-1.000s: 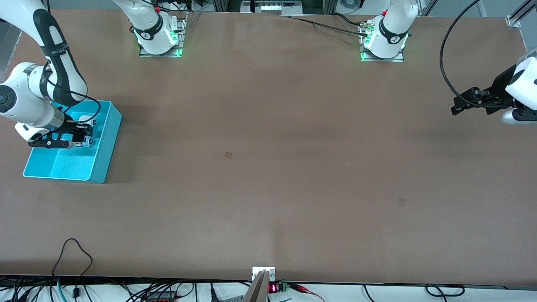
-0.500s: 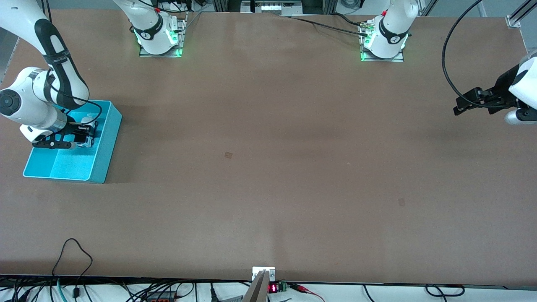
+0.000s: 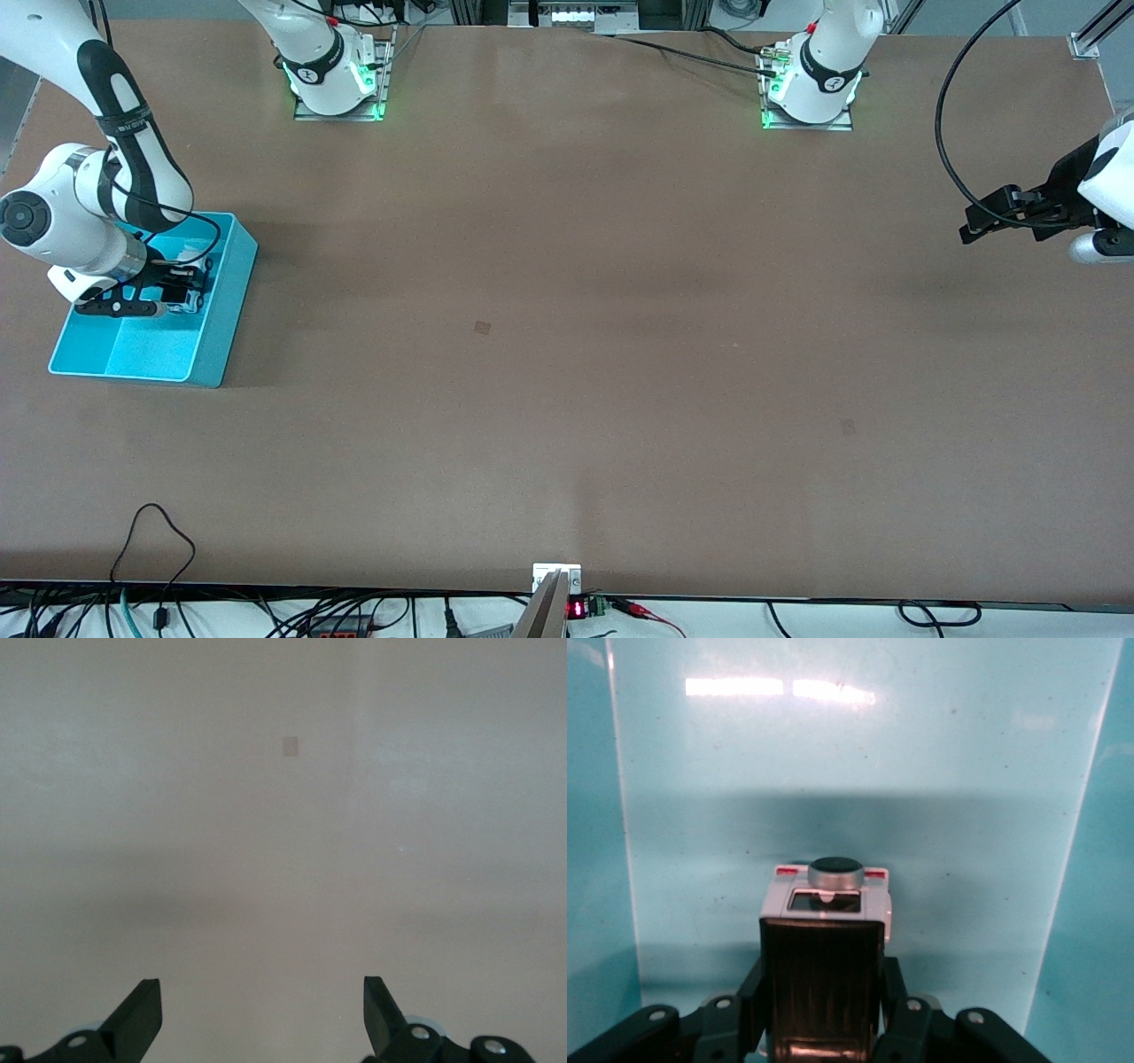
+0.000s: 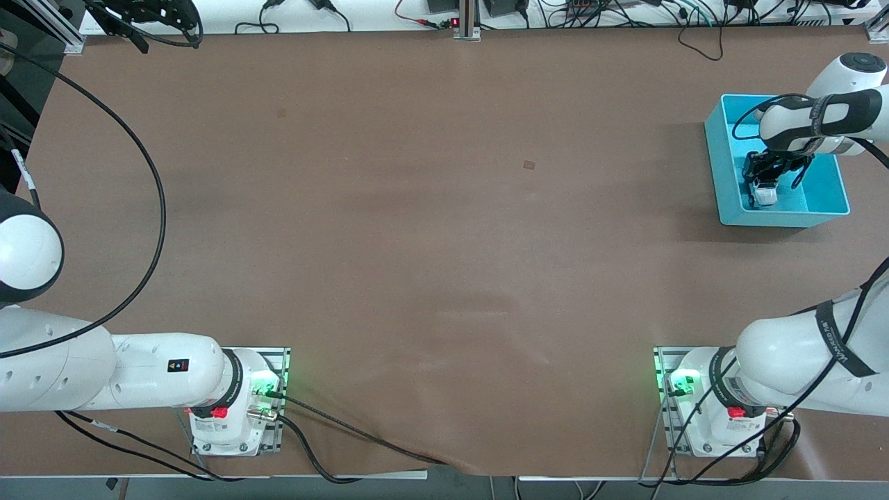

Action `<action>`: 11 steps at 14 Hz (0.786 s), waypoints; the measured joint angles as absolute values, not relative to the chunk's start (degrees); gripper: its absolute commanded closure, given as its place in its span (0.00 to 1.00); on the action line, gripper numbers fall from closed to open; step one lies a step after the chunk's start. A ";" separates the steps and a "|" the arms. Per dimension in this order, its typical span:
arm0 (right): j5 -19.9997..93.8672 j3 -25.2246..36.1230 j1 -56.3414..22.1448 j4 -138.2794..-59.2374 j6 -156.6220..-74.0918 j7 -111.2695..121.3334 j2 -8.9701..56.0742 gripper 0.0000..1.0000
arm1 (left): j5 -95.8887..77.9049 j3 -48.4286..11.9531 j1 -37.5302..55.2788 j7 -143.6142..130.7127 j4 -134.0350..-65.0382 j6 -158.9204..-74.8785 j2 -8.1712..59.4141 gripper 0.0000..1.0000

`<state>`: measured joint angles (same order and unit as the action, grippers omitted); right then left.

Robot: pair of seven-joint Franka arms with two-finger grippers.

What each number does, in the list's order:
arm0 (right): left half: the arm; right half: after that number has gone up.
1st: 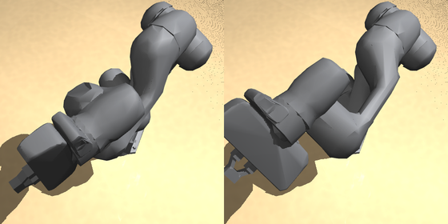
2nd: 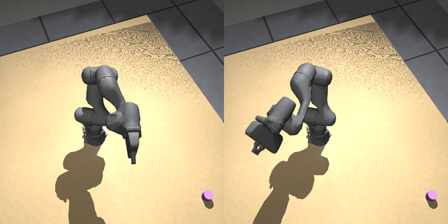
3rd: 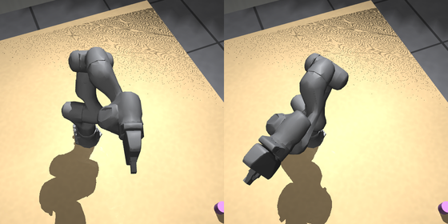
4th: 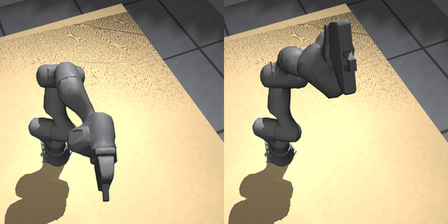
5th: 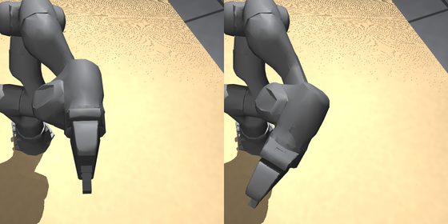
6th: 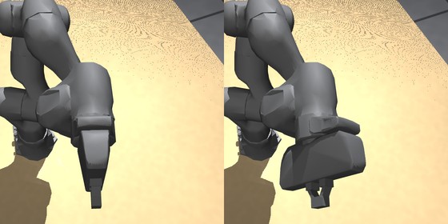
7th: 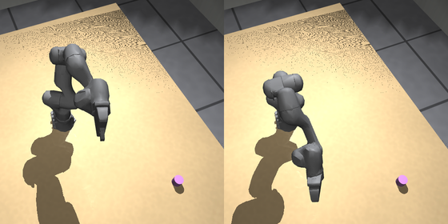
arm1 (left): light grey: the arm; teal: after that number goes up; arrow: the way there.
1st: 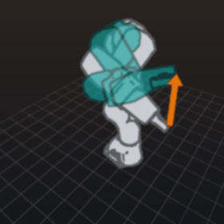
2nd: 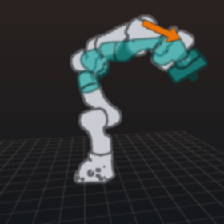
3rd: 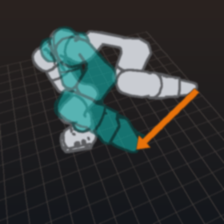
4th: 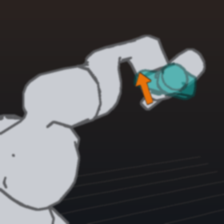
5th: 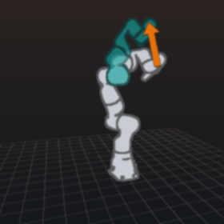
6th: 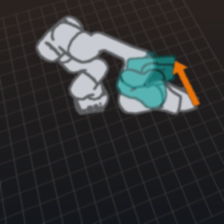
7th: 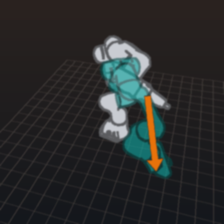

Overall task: Wind and store white jeep toy
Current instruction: 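Lower the held jeep into the turquoise bin with the right gripper, then open the right gripper to release the jeep in the bin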

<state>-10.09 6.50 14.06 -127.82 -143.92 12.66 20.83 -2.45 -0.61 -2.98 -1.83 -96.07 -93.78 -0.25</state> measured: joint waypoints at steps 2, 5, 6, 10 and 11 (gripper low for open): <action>-10.09 6.13 14.06 -127.82 -143.93 12.66 20.98 0.00 | -2.45 -0.55 -3.04 -1.83 -96.08 -93.78 -0.25 0.00; -10.09 6.00 14.06 -127.72 -144.01 12.66 21.02 0.00 | -2.45 -0.51 -3.07 -1.83 -96.09 -93.78 -0.25 0.00; -10.09 5.94 14.06 -127.59 -144.06 12.66 21.00 0.00 | -2.45 -0.51 -3.07 -1.83 -96.08 -93.78 -0.25 0.00; -10.09 5.31 14.06 -126.96 -143.71 12.67 18.91 0.00 | -2.45 -0.70 -3.05 -1.83 -96.06 -93.87 -0.31 0.00; -10.09 5.28 14.06 -126.90 -142.63 12.68 17.76 0.00 | -2.45 -0.77 -3.03 -1.83 -96.05 -93.91 -0.34 0.00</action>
<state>-10.09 5.28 14.06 -126.90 -142.63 12.68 17.76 -2.45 -0.77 -3.03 -1.83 -96.05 -93.91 -0.34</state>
